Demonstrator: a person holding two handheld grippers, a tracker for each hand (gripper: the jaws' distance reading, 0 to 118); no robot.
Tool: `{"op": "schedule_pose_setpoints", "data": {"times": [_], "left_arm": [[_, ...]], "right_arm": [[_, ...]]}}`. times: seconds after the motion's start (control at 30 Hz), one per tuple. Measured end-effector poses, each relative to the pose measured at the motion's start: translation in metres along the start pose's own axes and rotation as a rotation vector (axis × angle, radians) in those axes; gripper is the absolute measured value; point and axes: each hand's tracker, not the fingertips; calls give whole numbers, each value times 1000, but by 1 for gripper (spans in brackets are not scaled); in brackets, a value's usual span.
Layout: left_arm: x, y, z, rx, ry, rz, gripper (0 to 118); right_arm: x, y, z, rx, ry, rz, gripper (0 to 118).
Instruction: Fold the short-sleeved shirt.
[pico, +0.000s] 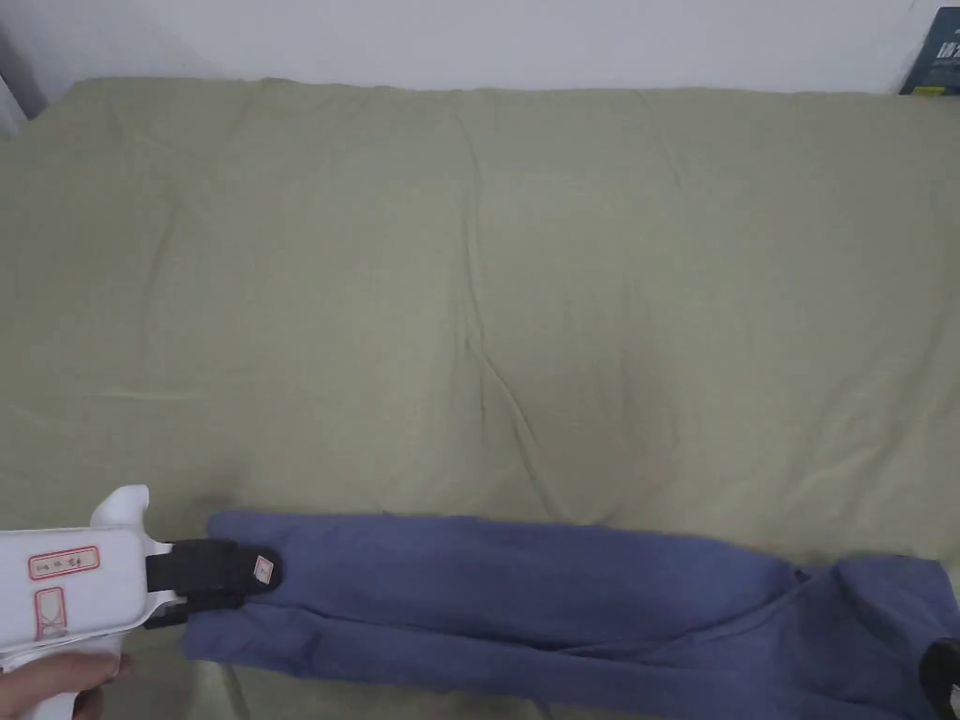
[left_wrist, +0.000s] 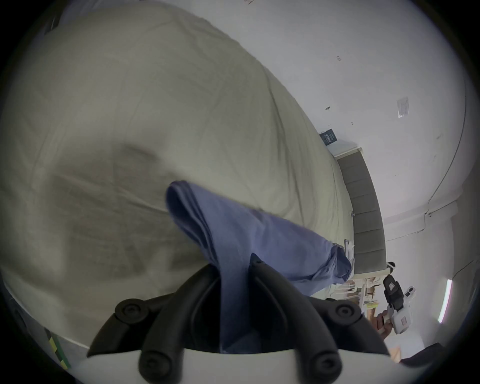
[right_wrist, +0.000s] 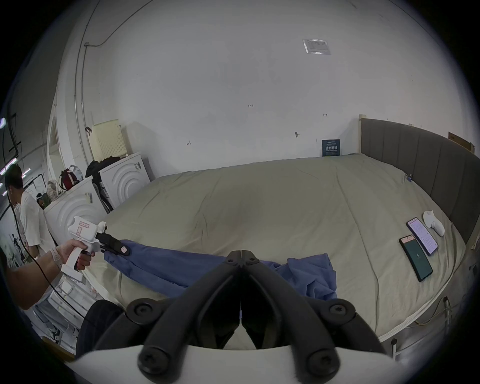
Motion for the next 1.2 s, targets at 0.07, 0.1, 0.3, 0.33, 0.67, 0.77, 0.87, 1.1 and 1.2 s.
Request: {"op": "schedule_pose_setpoints", "data": {"times": [0.07, 0.1, 0.3, 0.33, 0.67, 0.77, 0.87, 1.1, 1.2], "left_arm": [[29, -8, 5, 56, -1, -30, 11], [48, -14, 6, 76, 5, -65, 11], [149, -59, -28, 137, 110, -294, 11], [162, -68, -44, 116, 110, -334, 11], [223, -152, -224, -31, 470, -677, 12], [225, -151, -219, 15, 436, -655, 54], [226, -143, -195, -51, 313, -605, 112], [188, -139, -69, 216, 14, -466, 111], [149, -129, -51, 198, -33, -378, 35]], "right_arm": [[1, 0, 5, 10, 3, 0, 0], [2, 0, 7, 14, 5, 3, 0], [13, -2, 25, 43, 0, 9, 0], [17, -3, 28, 46, -1, 4, 0], [47, -20, 54, 42, -29, -71, 0], [52, -21, 59, 42, -35, -73, 0], [52, -22, 59, 41, -29, -66, 0], [43, -24, 61, 54, -14, -68, 0], [36, -26, 59, 47, -10, -56, 0]]}}
